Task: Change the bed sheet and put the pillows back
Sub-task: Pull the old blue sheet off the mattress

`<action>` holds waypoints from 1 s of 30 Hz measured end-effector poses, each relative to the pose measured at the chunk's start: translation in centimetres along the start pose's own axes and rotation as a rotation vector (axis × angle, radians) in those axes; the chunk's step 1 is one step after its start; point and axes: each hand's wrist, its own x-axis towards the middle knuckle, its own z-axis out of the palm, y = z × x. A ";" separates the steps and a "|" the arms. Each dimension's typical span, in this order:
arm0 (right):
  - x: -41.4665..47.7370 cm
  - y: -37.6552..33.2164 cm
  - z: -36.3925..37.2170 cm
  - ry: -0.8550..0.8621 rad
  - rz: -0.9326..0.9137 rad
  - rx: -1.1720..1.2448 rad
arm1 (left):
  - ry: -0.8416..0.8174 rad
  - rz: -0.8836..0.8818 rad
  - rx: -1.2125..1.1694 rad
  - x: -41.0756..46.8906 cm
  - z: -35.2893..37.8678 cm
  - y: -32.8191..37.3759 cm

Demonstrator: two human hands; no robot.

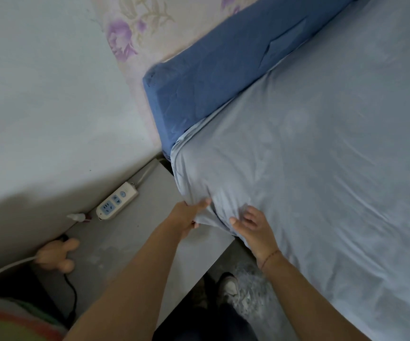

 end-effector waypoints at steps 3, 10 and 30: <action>-0.9 1.4 0.6 -0.003 0.056 -0.009 | -0.013 -0.020 -0.023 -0.9 -0.8 -0.1; -1.9 3.2 1.0 -0.034 0.115 -0.026 | -0.181 -0.106 0.025 -1.2 0.9 -2.3; -0.3 5.7 1.1 -0.046 0.155 0.044 | 0.218 -0.204 -0.013 1.3 1.1 -5.8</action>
